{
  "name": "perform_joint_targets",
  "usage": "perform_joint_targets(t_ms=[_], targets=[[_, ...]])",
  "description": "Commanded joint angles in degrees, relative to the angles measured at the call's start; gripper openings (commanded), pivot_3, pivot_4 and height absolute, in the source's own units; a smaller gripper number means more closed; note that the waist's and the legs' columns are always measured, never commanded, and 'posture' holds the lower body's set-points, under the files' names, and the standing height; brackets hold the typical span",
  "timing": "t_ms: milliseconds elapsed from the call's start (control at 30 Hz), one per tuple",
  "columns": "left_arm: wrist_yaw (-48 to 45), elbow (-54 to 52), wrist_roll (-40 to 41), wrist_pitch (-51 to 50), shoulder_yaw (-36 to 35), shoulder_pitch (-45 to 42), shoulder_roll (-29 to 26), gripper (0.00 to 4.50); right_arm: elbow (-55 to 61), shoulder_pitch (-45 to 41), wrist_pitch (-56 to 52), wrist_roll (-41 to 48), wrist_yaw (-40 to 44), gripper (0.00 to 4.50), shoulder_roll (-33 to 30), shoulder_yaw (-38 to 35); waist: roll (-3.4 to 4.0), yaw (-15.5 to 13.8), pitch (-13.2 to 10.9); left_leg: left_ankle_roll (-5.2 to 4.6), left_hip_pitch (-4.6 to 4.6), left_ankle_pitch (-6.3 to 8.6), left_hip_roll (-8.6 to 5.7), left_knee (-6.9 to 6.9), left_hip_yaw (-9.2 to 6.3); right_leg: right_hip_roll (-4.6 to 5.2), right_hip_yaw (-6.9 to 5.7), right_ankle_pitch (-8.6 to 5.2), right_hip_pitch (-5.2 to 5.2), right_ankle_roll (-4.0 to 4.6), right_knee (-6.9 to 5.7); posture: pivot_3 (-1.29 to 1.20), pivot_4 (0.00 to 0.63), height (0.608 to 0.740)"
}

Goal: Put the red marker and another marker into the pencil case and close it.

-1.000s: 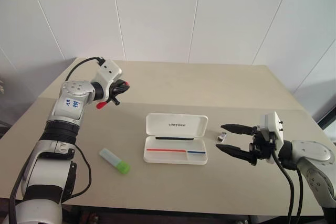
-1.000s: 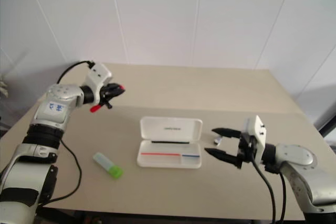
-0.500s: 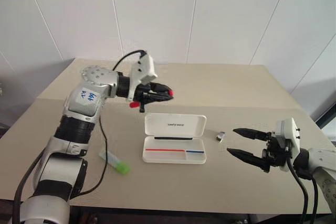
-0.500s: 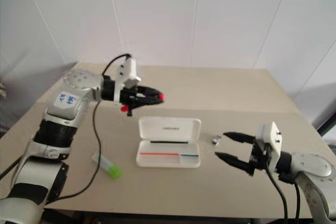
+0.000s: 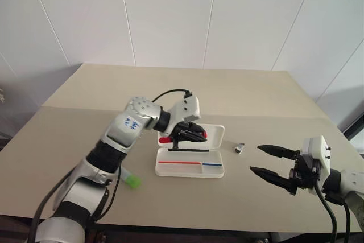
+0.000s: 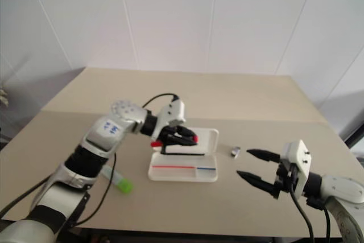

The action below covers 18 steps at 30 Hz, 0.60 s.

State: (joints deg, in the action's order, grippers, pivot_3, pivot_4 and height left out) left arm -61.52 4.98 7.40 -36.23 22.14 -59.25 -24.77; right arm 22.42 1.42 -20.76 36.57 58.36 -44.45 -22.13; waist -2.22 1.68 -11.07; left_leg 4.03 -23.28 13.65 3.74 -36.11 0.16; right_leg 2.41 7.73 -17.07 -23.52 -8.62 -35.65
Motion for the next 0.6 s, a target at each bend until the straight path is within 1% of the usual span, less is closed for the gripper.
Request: perform_joint_targets(t_ms=[33,167,267,300,600], targets=[[3.2,0.4,-3.1,2.1,1.9,0.7,1.8,0.64,2.2,0.6,1.4,0.9,-0.9,4.5,-0.1,-2.9,0.0,0.1,0.0,0.0,0.01,0.0,0.0,-0.01,0.01,0.0,0.02,0.0,0.01,0.0,0.0,0.0,0.15,0.74],[6.2,4.5,-7.3,6.3,4.5,1.4,3.6,0.64,2.6,1.1,1.5,1.0,-1.8,4.5,0.0,-3.3,0.0,0.1,0.0,-0.05,0.04,-0.03,0.0,0.0,0.02,-0.02,0.05,-0.01,0.0,0.01,0.0,0.0,0.15,0.74],[7.5,6.7,-10.3,9.5,6.2,2.0,4.0,0.64,3.1,1.6,1.6,1.1,-2.4,4.5,0.2,-3.5,0.0,0.1,0.0,-0.06,0.03,-0.04,-0.01,-0.01,0.03,-0.01,0.11,-0.21,0.0,0.39,0.03,0.0,0.15,0.74],[7.7,7.3,-11.2,10.7,6.6,2.1,3.9,0.64,3.3,1.8,1.6,1.2,-2.6,4.5,0.2,-3.5,0.0,0.1,0.0,-0.06,0.04,-0.04,-0.01,-0.01,0.08,-0.01,0.15,-0.21,0.0,0.4,0.03,0.0,0.15,0.74],[8.1,10.9,-14.8,16.3,6.9,3.3,4.7,0.64,4.5,3.3,1.3,1.6,-3.9,4.5,0.1,-4.2,0.0,0.0,0.0,-0.06,0.04,-0.04,-0.02,0.0,0.19,-0.01,0.27,-0.2,-0.01,0.38,0.05,0.0,0.15,0.74]])
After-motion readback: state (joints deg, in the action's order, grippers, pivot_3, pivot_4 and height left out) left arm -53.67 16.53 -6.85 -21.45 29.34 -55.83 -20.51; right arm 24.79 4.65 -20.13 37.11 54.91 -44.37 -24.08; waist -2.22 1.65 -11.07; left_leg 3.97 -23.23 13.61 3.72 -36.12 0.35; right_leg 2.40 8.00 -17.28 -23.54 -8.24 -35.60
